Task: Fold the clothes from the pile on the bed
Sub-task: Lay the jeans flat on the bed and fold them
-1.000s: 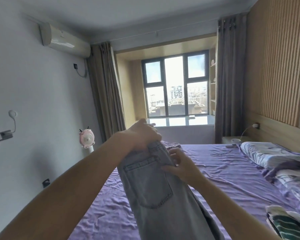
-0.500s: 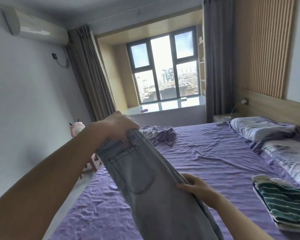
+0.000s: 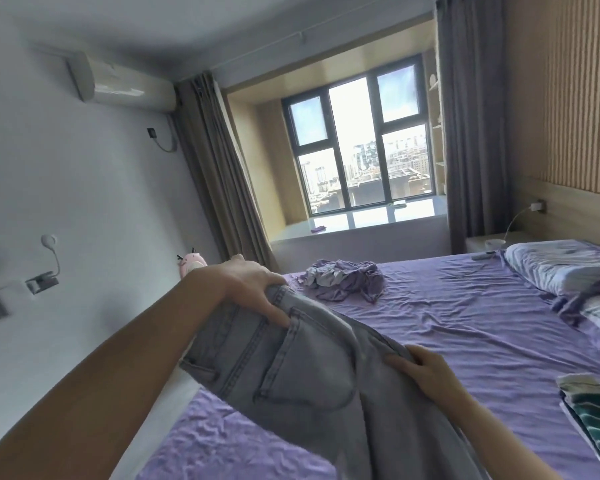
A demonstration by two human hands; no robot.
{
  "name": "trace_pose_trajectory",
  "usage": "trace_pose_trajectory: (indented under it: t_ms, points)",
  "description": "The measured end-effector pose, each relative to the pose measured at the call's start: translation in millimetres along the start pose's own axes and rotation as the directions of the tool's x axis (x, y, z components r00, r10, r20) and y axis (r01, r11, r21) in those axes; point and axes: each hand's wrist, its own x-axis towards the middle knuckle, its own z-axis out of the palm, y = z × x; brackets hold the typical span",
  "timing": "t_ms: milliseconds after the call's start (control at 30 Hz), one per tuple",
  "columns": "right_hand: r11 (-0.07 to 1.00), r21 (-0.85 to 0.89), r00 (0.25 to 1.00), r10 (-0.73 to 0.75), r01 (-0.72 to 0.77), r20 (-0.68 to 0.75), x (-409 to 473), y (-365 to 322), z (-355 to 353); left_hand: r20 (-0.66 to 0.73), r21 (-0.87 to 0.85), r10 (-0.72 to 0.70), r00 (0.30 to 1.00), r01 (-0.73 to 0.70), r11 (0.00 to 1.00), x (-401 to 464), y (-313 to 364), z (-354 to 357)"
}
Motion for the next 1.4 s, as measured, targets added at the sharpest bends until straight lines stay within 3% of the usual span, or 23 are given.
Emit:
trace_pose_trajectory:
  t_ms: [100, 167, 267, 333, 400, 533, 633, 800, 1000, 1067, 1133, 1200, 1300, 1400]
  points:
    - [0.992, -0.111, 0.998, -0.057, 0.054, -0.022, 12.3, -2.1, -3.1, 0.153, -0.243, -0.067, 0.986, 0.104, 0.964, -12.4, -3.7, 2.8]
    - [0.988, -0.132, 0.996, -0.08, 0.075, -0.029, 18.5, -0.8, -0.1, 0.143, -0.302, -0.064, 0.988, 0.106, 0.947, -16.7, -4.1, 4.9]
    - [0.982, -0.174, 0.997, -0.078, 0.078, 0.009, 24.4, -0.1, 8.7, -0.066, -0.003, -0.017, 0.998, 0.017, 1.0, -12.9, -4.7, 11.3]
    - [0.982, -0.164, 0.994, -0.085, 0.094, 0.063, 27.2, -0.3, 15.7, -0.199, 0.205, 0.024, 0.98, 0.018, 0.979, -8.4, -5.7, 15.4]
    - [0.978, -0.175, 0.991, -0.095, 0.111, 0.097, 29.3, 0.2, 22.9, -0.188, 0.338, 0.056, 0.981, 0.01, 0.941, -2.6, -5.5, 21.5]
    - [0.993, -0.112, 0.989, -0.02, 0.037, 0.147, 28.8, 9.4, 33.7, -0.118, 0.349, 0.111, 0.987, -0.063, 0.935, 12.3, 1.7, 39.3]
    - [0.992, -0.117, 0.957, 0.073, -0.041, 0.28, 21.8, 23.7, 32.1, -0.114, 0.358, 0.153, 0.982, -0.103, 0.928, 26.7, 1.0, 53.0]
    - [0.946, -0.323, 0.89, 0.141, 0.007, 0.433, 18.8, 34.9, 31.5, -0.08, 0.4, 0.25, 0.965, -0.199, 0.895, 54.2, 1.8, 63.8]
    - [0.887, -0.459, 0.963, 0.078, 0.052, 0.259, 36.4, 58.7, 47.1, -0.035, 0.452, 0.275, 0.961, -0.23, 0.862, 90.0, -5.8, 70.6]
    - [0.766, -0.641, 0.992, 0.04, 0.046, 0.119, 45.0, 69.8, 49.5, -0.062, 0.437, 0.268, 0.961, -0.215, 0.873, 99.9, -9.2, 74.3]
    - [0.666, -0.74, 0.995, 0.039, -0.093, -0.089, 50.8, 73.2, 54.4, -0.097, 0.427, 0.264, 0.96, -0.199, 0.882, 108.4, -14.2, 77.7]
    - [0.671, -0.714, 0.977, 0.093, -0.202, -0.19, 57.2, 70.6, 63.0, -0.131, 0.412, 0.262, 0.956, -0.188, 0.892, 117.4, -20.8, 79.8]
    - [0.729, -0.637, 0.968, 0.207, -0.249, -0.142, 70.7, 67.1, 70.9, -0.148, 0.385, 0.241, 0.959, -0.169, 0.907, 130.9, -32.7, 81.5]
    - [0.885, -0.344, 0.95, 0.295, -0.313, -0.106, 83.3, 68.7, 78.3, -0.159, 0.391, 0.243, 0.957, -0.165, 0.906, 144.8, -44.0, 84.8]
